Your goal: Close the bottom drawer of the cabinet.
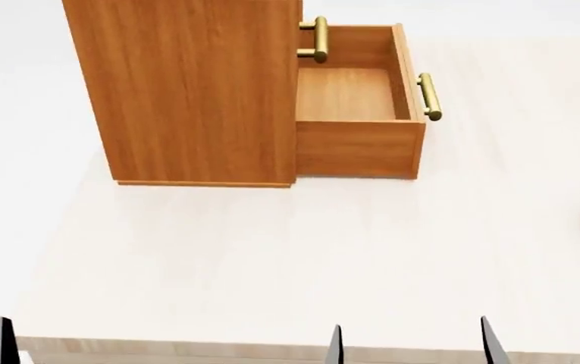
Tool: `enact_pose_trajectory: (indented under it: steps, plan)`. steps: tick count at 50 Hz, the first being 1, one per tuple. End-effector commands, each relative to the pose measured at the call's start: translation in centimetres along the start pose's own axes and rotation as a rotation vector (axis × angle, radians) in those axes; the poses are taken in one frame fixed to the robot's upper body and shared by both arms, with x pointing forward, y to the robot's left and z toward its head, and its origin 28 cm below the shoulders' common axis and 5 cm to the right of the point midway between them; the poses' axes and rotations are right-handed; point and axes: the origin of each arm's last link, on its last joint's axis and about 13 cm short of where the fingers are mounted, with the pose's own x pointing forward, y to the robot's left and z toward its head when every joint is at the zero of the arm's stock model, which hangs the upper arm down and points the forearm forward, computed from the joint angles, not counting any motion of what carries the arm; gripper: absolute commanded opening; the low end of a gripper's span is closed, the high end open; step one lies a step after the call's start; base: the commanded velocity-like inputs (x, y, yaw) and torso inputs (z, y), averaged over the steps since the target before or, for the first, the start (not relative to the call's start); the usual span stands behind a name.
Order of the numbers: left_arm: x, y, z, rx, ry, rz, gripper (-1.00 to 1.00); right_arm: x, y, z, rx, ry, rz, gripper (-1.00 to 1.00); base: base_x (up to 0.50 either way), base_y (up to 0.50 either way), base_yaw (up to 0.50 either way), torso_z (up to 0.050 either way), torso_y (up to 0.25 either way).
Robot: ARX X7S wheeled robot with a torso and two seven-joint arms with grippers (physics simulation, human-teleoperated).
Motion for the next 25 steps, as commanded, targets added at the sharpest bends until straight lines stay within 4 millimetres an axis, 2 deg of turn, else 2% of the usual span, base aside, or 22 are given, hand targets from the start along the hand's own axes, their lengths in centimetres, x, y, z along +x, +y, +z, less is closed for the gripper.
enact_pose_trajectory:
  steps: [1,25]
  plan:
    - [0.04,-0.04,-0.08,-0.001,0.004,-0.001,1.0,0.04,0.05,-0.08,-0.001,-0.002,-0.003,1.0,0.0,0.0,0.0,0.0,0.0]
    - [0.24,-0.05,-0.53,0.001,0.024,-0.001,1.0,0.91,-0.44,-0.01,-0.053,0.013,-0.012,1.0,0.0,0.0,0.0,0.0,0.0]
